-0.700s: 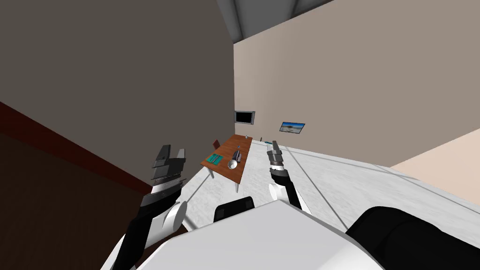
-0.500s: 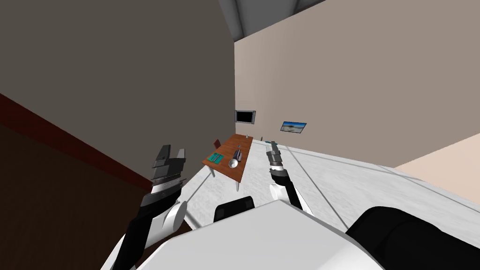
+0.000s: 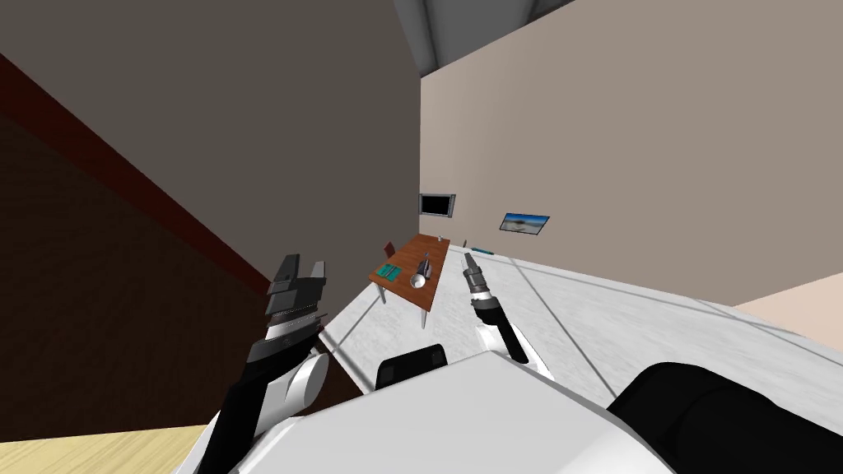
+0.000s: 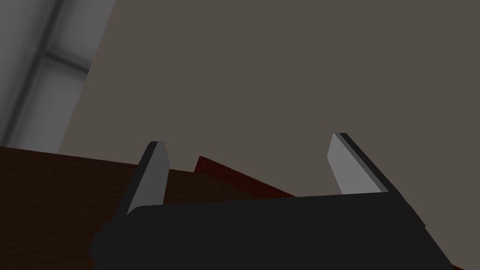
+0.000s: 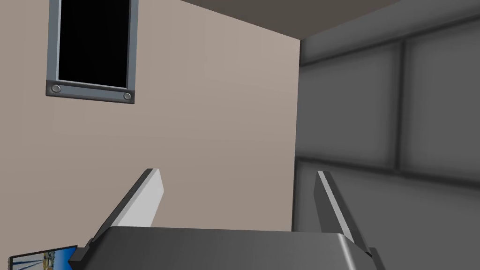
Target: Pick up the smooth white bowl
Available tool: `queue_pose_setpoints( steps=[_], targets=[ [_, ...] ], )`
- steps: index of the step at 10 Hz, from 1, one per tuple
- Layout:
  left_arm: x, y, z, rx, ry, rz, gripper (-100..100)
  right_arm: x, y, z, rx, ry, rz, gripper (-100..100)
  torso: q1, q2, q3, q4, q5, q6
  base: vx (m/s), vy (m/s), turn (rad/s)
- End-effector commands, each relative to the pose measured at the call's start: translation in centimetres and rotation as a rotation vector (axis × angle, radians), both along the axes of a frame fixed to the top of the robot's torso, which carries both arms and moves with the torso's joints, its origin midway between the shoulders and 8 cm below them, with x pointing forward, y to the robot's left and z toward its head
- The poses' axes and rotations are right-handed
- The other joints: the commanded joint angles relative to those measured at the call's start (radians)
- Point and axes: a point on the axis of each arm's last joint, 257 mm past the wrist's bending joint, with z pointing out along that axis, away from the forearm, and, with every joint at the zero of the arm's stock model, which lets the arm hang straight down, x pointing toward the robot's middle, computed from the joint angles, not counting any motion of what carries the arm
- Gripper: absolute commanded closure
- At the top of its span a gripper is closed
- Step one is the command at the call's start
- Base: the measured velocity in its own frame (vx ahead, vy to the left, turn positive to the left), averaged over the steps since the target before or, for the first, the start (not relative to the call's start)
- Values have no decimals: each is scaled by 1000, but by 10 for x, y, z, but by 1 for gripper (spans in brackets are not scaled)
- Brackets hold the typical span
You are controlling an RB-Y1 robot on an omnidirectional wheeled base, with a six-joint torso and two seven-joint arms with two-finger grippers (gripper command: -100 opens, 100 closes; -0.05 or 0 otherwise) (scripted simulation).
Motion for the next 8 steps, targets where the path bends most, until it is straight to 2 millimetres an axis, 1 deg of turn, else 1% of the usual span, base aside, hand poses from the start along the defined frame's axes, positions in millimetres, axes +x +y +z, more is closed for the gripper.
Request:
queue_pose_setpoints(
  steps=[1,2,3,4,5,6,7,8],
  targets=[
    [0,0,0,0,0,0,0,6,5,-22,-39,53,6,-100,0,0,0,0,0,0,-59,85,117],
    [0,0,0,0,0,0,0,12,7,-42,-74,105,10,-100,-1,0,0,0,0,0,-97,92,204],
    [0,0,0,0,0,0,0,18,8,-63,-111,159,13,-100,-1,1,0,0,0,-1,-95,151,237],
    [0,0,0,0,0,0,0,22,11,-80,-153,203,18,-100,2,1,1,0,0,0,-105,138,208],
    [1,-2,-1,-4,3,-4,0,26,13,-105,-197,262,21,-100,9,2,2,2,0,-4,-108,92,294],
    [1,-1,-1,-4,3,-4,0,26,11,-114,-197,280,19,-100,11,2,2,2,1,-4,-25,106,129],
    [1,-1,-2,-4,3,-4,0,28,11,-141,-245,345,22,-100,12,-1,0,1,1,-3,23,123,197],
    [1,-1,-2,-4,3,-4,0,29,13,-165,-297,400,27,-100,13,-4,-2,1,1,-4,6,140,318]
  ],
)
